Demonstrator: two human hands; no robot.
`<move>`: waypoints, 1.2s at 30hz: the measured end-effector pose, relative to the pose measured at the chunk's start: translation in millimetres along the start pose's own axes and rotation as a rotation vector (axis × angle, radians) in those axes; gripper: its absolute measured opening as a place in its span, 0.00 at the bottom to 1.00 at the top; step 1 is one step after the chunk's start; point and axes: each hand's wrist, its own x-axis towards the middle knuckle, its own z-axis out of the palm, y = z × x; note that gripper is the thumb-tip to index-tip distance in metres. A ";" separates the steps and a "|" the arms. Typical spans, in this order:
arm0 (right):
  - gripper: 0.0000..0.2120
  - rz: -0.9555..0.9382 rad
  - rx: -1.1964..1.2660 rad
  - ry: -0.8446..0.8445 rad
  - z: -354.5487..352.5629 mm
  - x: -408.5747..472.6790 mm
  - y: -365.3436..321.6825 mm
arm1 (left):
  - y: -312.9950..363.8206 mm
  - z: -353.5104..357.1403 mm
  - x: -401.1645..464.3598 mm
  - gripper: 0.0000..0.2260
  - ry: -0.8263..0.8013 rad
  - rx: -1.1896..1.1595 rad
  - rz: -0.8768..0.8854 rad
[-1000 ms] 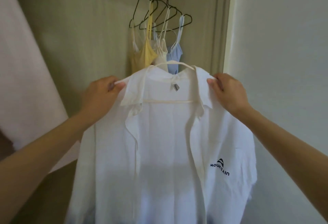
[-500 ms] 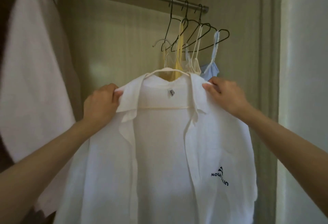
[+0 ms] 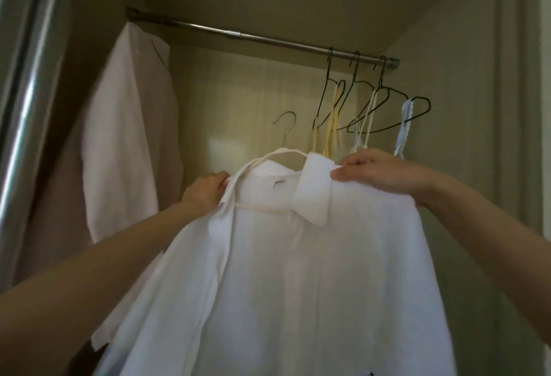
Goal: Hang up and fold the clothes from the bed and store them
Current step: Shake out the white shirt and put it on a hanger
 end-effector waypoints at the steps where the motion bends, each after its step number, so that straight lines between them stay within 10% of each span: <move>1: 0.12 0.012 0.025 0.020 0.1 0.1 -1.0 | 7.1 0.4 0.9 0.12 -0.018 -0.033 -0.024; 6: 0.10 0.118 -0.055 0.111 -8.3 5.9 -18.7 | 53.4 -24.1 -0.9 0.15 0.154 -0.206 -0.172; 11: 0.12 0.105 -0.075 0.186 -41.0 10.1 -54.7 | 130.4 -84.0 -31.8 0.11 0.365 -0.333 0.082; 27: 0.08 -0.051 0.191 0.541 -66.1 19.4 -135.4 | 262.8 -185.3 -56.4 0.14 -0.213 -0.921 -0.041; 36: 0.11 -0.046 0.257 0.627 -50.1 46.6 -146.8 | 250.3 -178.4 -35.2 0.08 -0.146 -1.161 -0.161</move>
